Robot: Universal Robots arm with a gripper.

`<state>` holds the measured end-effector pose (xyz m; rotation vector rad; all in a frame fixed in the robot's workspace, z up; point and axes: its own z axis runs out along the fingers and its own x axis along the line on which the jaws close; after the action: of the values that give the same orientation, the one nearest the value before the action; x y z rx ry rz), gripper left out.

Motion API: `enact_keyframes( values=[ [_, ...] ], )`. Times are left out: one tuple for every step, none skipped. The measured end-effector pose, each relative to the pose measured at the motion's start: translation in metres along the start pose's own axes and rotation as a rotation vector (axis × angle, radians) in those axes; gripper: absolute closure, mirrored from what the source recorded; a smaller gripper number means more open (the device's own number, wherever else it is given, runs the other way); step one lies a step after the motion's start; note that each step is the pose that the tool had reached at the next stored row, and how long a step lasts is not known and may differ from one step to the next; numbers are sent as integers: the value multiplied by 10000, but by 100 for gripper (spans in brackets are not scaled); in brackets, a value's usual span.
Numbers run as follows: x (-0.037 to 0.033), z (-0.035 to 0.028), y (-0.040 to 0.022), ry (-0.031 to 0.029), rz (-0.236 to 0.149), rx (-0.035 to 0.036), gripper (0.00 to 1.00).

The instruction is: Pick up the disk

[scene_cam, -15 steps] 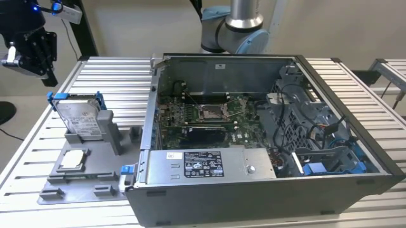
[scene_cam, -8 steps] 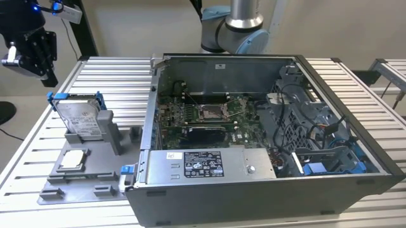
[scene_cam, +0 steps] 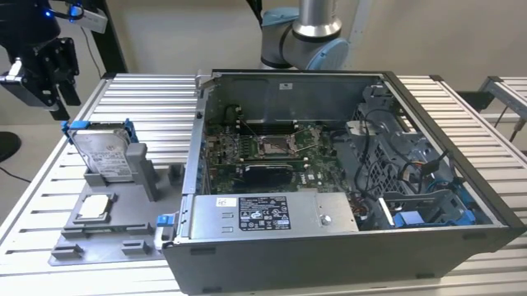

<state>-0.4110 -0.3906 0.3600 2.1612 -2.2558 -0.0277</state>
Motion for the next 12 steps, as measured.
enact_keyframes(
  values=[
    [0,16,-1,-1,-1,26,0],
    [0,29,-1,-3,-6,50,0],
    [0,43,-1,-4,-18,78,0],
    [0,56,-1,-4,-43,108,0],
    [-1,68,-2,-4,-77,143,0],
    [-1,81,-2,-5,-118,180,0],
    [-1,94,-2,-6,-161,216,0],
    [-1,107,-3,-7,-206,250,0],
    [-1,119,-3,-7,-243,278,0],
    [-1,130,-3,-8,-265,301,0],
    [-1,143,-4,-8,-272,313,0],
    [-2,154,-4,-8,-274,322,0]
  ],
)
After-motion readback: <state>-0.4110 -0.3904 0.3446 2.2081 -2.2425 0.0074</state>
